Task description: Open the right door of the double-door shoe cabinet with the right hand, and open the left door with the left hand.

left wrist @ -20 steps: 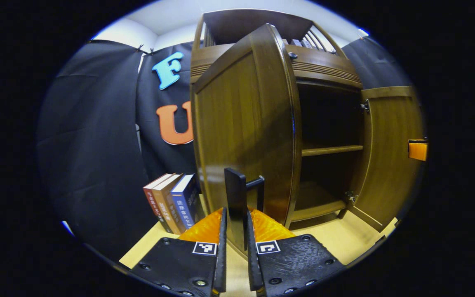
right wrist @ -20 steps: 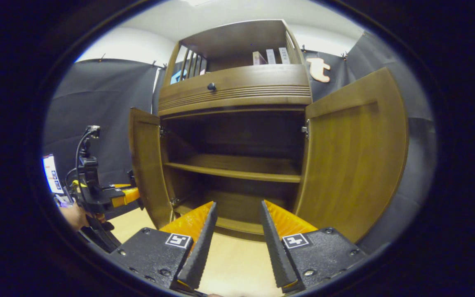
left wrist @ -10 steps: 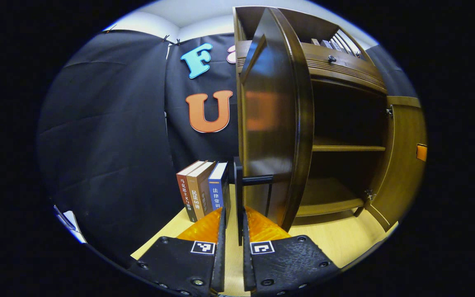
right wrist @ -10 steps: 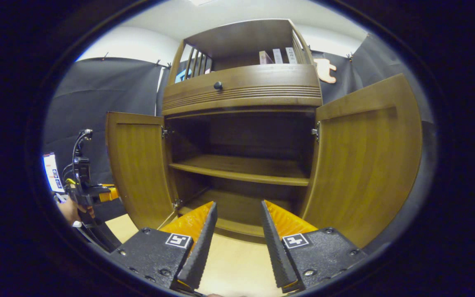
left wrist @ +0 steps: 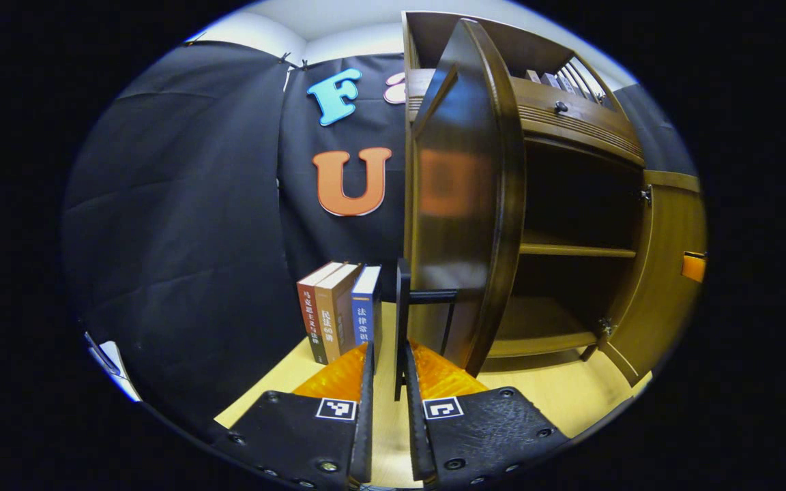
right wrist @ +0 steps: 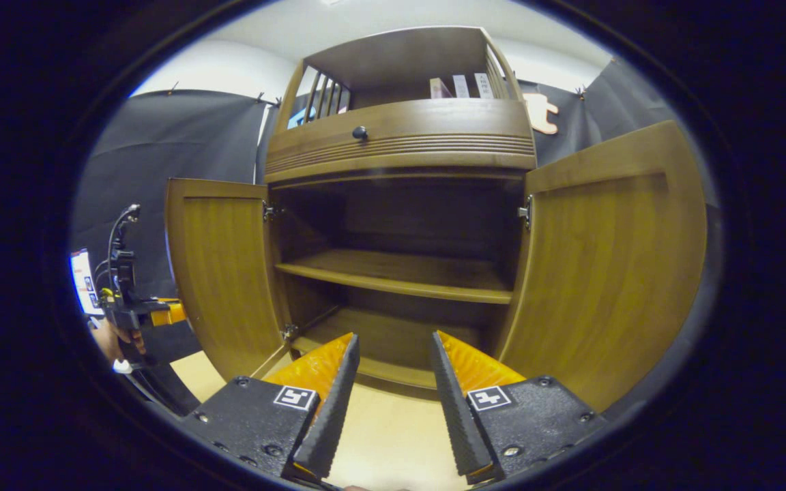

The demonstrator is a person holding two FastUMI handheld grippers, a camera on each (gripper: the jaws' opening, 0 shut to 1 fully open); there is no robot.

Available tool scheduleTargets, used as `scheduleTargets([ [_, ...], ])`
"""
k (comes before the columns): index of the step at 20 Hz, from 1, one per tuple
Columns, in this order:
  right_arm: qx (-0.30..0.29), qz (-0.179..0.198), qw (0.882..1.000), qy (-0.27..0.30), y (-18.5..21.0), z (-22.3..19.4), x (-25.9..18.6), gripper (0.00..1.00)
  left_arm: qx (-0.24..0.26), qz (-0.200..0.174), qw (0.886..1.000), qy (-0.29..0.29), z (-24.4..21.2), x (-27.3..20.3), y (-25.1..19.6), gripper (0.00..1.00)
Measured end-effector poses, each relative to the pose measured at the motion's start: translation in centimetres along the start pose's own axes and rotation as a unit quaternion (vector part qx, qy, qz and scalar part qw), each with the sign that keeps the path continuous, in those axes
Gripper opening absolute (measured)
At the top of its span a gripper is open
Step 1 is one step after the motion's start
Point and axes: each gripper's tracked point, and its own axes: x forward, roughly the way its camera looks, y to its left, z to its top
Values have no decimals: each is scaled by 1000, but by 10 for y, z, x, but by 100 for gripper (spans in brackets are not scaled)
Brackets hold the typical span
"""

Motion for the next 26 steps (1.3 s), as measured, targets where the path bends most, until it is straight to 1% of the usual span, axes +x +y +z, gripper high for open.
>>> scheduleTargets([
  [1,1,0,1000,0,0,-1,1,67,3,7,1000,-2,0,-4,4,20],
  [2,1,2,1000,-1,0,0,1,67,6,14,1000,-3,1,-7,8,26],
  [3,1,3,1000,0,0,-1,1,70,6,25,1000,-7,6,-10,11,20],
  [4,0,4,1000,0,0,-1,0,70,5,39,999,-15,13,-14,16,18],
  [5,1,6,1000,-2,0,0,0,67,5,49,999,-22,18,-19,22,15],
  [8,5,4,1000,-7,-1,1,-1,67,12,83,995,-45,34,-41,38,14],
  [9,6,3,1000,-9,-1,3,-1,69,11,108,992,-59,41,-48,45,14],
  [10,7,0,1000,-12,-2,5,-2,67,7,142,986,-82,50,-56,51,14],
  [11,7,-3,1000,-15,-3,6,-3,69,11,161,981,-108,62,-64,53,15],
  [12,6,-7,1000,-18,-4,9,-4,67,20,179,975,-130,72,-71,54,5],
  [13,4,-12,1000,-21,-7,11,-6,67,26,181,973,-143,76,-76,47,18],
  [14,3,-16,1000,-24,-9,14,-9,67,28,174,972,-154,79,-82,39,34],
  [15,1,-20,999,-28,-11,18,-10,69,27,160,974,-159,83,-83,29,20],
  [16,-1,-24,999,-33,-12,22,-13,70,21,149,975,-162,85,-82,19,19],
  [17,-3,-31,999,-42,-14,28,-16,67,13,134,977,-163,88,-79,6,31],
  [18,-4,-38,998,-52,-17,34,-19,70,6,123,978,-167,93,-76,-3,29],
  [19,-3,-45,997,-60,-18,39,-20,70,2,107,980,-170,99,-75,-15,19],
  [20,-2,-50,996,-68,-20,44,-23,68,1,94,980,-175,104,-71,-26,23],
  [21,-1,-55,996,-76,-21,48,-25,69,1,80,980,-182,114,-67,-39,28],
  [22,0,-62,995,-83,-24,54,-28,71,2,67,980,-188,124,-65,-50,39],
  [23,2,-68,993,-92,-25,61,-30,80,1,53,980,-193,133,-62,-60,40],
  [24,3,-75,992,-99,-26,68,-32,84,-1,39,980,-196,141,-57,-70,40],
  [25,3,-83,991,-105,-31,73,-33,87,-4,27,980,-197,141,-56,-77,35],
  [26,4,-92,989,-113,-34,78,-35,84,-7,9,981,-194,144,-53,-90,43],
])
